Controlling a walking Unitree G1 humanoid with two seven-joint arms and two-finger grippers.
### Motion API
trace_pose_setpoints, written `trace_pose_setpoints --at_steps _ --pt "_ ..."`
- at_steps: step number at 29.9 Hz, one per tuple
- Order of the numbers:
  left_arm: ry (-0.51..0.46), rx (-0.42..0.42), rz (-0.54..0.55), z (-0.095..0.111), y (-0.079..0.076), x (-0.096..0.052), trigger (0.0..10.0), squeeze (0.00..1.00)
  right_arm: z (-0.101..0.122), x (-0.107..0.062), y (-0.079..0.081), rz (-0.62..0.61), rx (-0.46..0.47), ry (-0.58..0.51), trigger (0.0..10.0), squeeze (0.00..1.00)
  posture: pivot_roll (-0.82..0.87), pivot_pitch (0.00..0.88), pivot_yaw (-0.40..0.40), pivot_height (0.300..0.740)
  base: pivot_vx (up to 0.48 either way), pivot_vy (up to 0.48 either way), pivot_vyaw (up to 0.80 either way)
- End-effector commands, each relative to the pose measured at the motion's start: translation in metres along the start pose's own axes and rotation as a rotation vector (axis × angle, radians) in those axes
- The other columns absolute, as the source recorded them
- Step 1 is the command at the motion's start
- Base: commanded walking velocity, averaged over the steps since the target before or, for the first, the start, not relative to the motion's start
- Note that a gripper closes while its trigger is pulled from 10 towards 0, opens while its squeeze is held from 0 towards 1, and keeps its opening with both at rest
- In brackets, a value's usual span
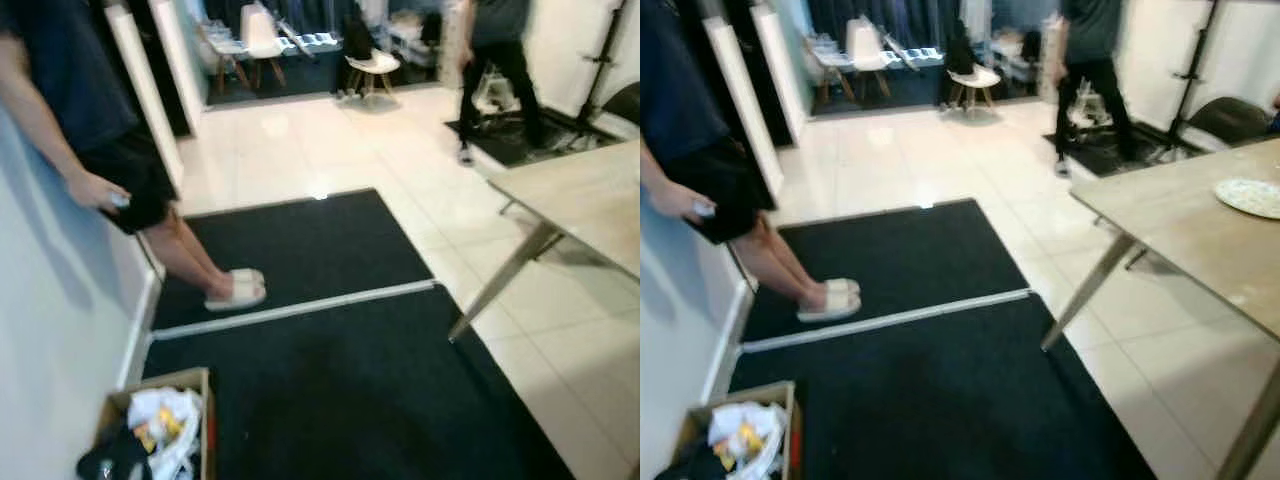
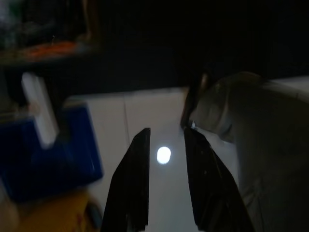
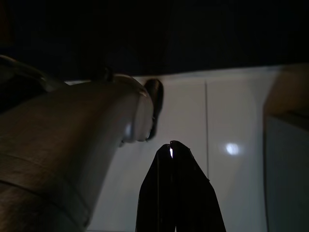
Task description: Restocking fridge
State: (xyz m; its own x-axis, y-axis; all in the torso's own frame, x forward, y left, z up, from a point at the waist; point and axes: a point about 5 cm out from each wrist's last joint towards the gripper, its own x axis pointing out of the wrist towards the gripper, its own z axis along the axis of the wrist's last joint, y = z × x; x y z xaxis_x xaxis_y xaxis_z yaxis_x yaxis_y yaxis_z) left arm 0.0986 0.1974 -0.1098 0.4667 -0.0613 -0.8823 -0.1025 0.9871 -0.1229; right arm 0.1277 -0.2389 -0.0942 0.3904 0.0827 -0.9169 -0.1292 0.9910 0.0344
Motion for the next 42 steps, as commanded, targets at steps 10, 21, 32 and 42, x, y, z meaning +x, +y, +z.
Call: trace_pose_setpoints --at_steps 10,21,32,42 --pt "0.025 0.025 -0.018 -0.0036 -0.0020 -0.0001 10.0 0.00 -0.0053 0.0011 0.0057 0.017 -0.009 0.018 10.0 0.00 -0.08 0.023 0.022 0.740 0.174 0.000 0.00" --pt "0.027 0.028 -0.025 -0.0042 -0.0019 -0.0004 10.0 0.00 -0.0059 0.0019 0.0090 0.032 -0.020 0.019 10.0 0.00 -0.08 0.022 0.025 0.740 0.316 0.000 0.00" --pt "0.029 0.028 -0.030 -0.0050 -0.0031 -0.0003 10.0 0.00 -0.0075 0.0022 0.0111 0.038 -0.026 0.024 10.0 0.00 -0.08 0.022 0.025 0.740 0.322 0.000 0.00" --pt "0.030 0.031 -0.034 -0.0048 -0.0029 -0.0004 10.0 0.00 -0.0072 0.0029 0.0119 0.025 -0.029 0.028 10.0 0.00 -0.08 0.015 0.027 0.740 0.324 0.000 0.00"
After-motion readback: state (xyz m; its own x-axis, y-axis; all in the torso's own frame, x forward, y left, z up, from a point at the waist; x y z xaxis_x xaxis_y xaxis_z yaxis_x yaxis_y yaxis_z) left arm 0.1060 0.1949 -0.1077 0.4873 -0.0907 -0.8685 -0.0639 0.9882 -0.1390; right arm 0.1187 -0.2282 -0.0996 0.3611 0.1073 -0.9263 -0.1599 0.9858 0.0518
